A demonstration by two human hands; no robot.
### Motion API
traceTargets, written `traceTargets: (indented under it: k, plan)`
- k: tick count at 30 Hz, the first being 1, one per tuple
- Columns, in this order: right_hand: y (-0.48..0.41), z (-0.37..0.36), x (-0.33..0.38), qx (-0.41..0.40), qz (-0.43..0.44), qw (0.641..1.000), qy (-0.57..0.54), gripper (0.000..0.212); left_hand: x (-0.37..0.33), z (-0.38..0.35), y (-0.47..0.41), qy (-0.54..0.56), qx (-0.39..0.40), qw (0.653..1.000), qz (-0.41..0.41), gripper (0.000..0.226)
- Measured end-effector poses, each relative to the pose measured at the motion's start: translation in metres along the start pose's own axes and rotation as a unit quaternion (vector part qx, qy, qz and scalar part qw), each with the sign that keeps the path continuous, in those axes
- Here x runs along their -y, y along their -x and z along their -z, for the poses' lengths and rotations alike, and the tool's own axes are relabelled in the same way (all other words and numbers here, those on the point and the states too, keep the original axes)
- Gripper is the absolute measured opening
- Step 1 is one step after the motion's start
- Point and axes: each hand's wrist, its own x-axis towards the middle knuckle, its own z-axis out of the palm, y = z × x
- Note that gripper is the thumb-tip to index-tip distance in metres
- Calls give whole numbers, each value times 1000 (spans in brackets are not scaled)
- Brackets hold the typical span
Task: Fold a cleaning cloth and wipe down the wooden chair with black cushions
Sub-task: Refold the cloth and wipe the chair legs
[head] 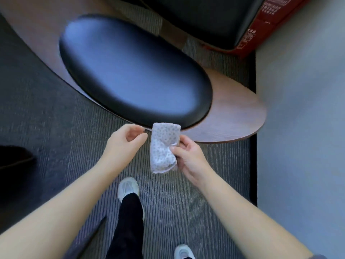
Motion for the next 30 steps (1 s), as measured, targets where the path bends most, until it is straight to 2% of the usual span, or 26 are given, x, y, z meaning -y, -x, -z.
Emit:
traceTargets:
  k: [5, 9, 12, 15, 17, 19, 21, 23, 26, 30]
  plan:
    - [-14, -82, 72, 17, 19, 999, -25, 31, -58, 72, -24, 28, 45, 998, 38, 12]
    - [-37, -130, 107, -11, 18, 998, -63, 27, -85, 111, -45, -26, 98, 992, 72, 11]
    - [-62, -154, 134, 12, -5, 996, -90, 30, -100, 141, -71, -70, 113, 987, 91, 4]
    - [-91, -177, 164, 58, -31, 992, -108, 36, -112, 180, -98, -86, 132, 982, 105, 20]
    - [-112, -197, 181, 68, -35, 995, -70, 31, -117, 205, -117, -37, 113, 985, 124, 30]
    - [-127, -221, 193, 61, -35, 997, -32, 22, -118, 228, -133, 82, 75, 980, 163, 24]
    - [-140, -246, 199, 63, -53, 996, -22, 16, -116, 247, -147, 206, 26, 958, 196, 16]
    - [-155, -275, 205, 67, -72, 995, -2, 14, -115, 272, -167, 307, -14, 928, 212, 19]
    - [-179, -323, 215, 62, -83, 994, 24, 12, -116, 319, -201, 335, -13, 921, 200, 23]
    - [-218, -379, 230, 3, -76, 996, 41, 10, -117, 384, -256, 288, 66, 933, 204, 37]
